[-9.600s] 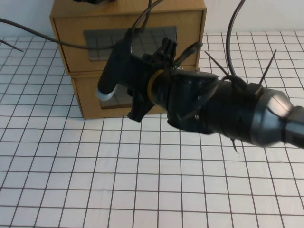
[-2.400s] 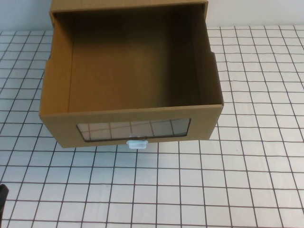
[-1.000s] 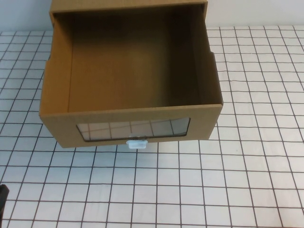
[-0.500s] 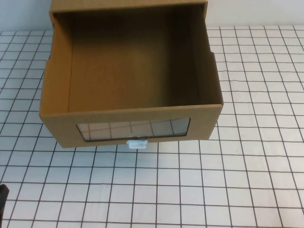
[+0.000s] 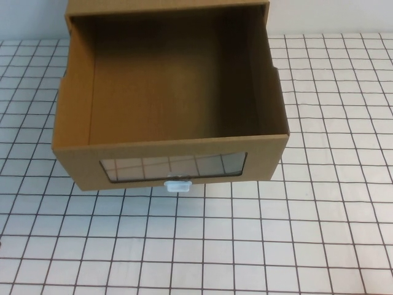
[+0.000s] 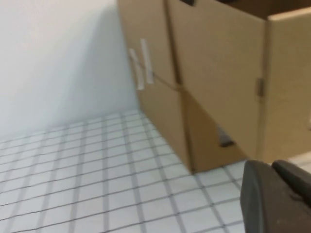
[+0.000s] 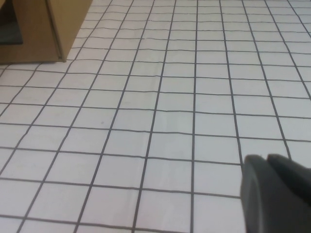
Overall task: Open the shoe box
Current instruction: 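Pull the top drawer of the cardboard box fully open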
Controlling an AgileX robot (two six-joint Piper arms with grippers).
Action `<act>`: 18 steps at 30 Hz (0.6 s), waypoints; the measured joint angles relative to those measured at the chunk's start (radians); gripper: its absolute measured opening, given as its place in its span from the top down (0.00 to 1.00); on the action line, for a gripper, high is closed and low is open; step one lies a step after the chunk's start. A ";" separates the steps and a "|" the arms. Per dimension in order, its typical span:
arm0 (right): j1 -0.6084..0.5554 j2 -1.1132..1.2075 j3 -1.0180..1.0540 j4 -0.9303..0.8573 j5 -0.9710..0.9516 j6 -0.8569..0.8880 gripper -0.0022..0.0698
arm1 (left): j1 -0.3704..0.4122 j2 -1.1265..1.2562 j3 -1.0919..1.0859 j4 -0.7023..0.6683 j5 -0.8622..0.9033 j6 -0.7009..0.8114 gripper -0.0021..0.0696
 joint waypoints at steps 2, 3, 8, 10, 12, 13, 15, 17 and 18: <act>0.000 0.000 0.000 0.000 0.001 0.000 0.99 | 0.025 0.000 0.000 0.158 -0.019 -0.163 0.97; 0.000 0.000 0.000 0.000 0.001 -0.002 0.99 | 0.040 0.000 0.000 0.208 -0.026 -0.227 0.97; 0.000 0.000 0.000 0.000 0.001 -0.002 0.99 | 0.127 0.000 0.000 0.378 0.037 -0.401 0.97; 0.000 0.000 0.000 0.000 0.001 -0.002 0.99 | 0.142 0.000 0.000 0.430 0.108 -0.455 0.97; 0.000 0.000 0.000 0.001 0.001 -0.002 0.99 | 0.144 0.000 0.000 0.465 0.172 -0.504 0.97; 0.000 0.000 0.000 0.001 0.001 -0.002 0.99 | 0.144 0.000 0.000 0.476 0.209 -0.522 0.97; 0.000 0.000 0.000 0.001 0.001 -0.002 0.99 | 0.146 0.000 0.000 0.485 0.265 -0.540 0.97; 0.000 0.000 0.000 0.001 0.001 -0.002 0.99 | 0.146 0.000 0.000 0.489 0.274 -0.545 0.97; 0.000 0.000 0.000 0.001 0.001 -0.002 0.99 | 0.146 0.000 0.000 0.489 0.276 -0.546 0.97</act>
